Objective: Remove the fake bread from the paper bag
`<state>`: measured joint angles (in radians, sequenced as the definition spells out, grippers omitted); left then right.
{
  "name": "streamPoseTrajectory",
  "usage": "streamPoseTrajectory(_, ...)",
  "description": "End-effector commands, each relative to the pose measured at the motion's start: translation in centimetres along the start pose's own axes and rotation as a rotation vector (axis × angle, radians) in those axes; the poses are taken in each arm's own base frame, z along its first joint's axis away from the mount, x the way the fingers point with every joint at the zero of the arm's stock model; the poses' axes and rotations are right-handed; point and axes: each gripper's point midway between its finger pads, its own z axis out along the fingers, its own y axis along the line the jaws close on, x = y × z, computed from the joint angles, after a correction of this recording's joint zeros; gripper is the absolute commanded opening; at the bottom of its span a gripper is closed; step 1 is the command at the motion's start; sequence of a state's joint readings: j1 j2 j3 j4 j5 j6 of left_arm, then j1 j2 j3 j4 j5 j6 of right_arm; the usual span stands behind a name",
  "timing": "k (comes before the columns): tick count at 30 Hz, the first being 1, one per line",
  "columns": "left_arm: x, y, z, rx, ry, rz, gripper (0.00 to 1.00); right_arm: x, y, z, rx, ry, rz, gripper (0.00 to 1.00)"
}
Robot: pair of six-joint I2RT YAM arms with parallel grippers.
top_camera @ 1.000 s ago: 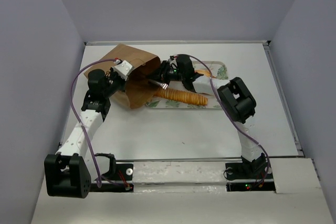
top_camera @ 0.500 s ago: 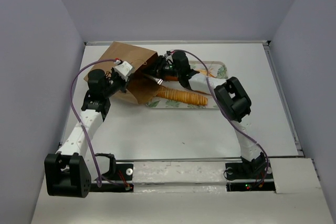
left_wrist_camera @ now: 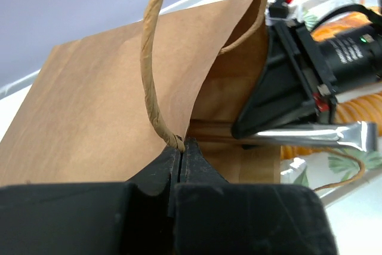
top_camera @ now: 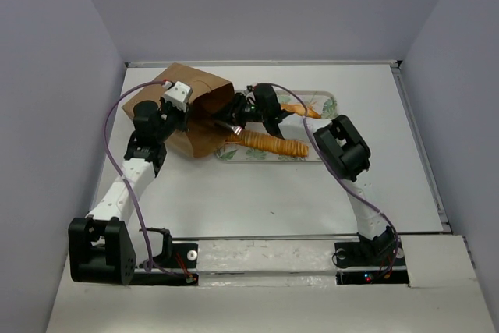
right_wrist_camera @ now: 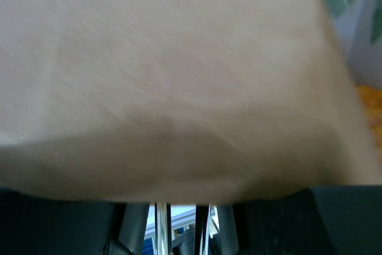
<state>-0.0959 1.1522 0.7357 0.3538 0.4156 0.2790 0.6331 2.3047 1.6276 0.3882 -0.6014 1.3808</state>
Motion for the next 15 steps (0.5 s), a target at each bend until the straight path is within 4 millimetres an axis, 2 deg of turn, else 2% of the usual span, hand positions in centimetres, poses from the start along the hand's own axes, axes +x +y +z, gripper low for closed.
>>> streamPoseTrajectory(1,-4.3,2.2,0.3,-0.133,-0.102,0.005,0.0,1.1,3.5,-0.7,-0.077,-0.013,-0.069,0.47)
streamPoseTrajectory(5,-3.0,2.1,0.7,-0.151,-0.046,0.038,0.0,1.1,2.9,-1.3,-0.059,-0.04,-0.073,0.46)
streamPoseTrajectory(6,-2.5,2.0,0.8,-0.15,-0.026,0.042,0.0,1.2,3.5,-1.6,-0.062,-0.049,-0.089,0.47)
streamPoseTrajectory(7,-2.3,2.0,0.9,-0.157,-0.017,0.056,0.0,1.1,2.8,-1.8,-0.039,-0.062,-0.082,0.46)
streamPoseTrajectory(9,-1.8,1.7,0.9,-0.148,-0.002,0.064,0.0,1.2,3.3,-2.4,-0.039,-0.078,-0.102,0.47)
streamPoseTrajectory(13,-1.6,1.0,0.9,-0.118,-0.004,0.074,0.0,1.9,4.0,-1.8,-0.027,-0.06,-0.148,0.46)
streamPoseTrajectory(15,-1.8,0.4,1.0,-0.099,-0.013,0.085,0.0,3.1,5.1,-1.1,-0.05,-0.031,-0.156,0.46)
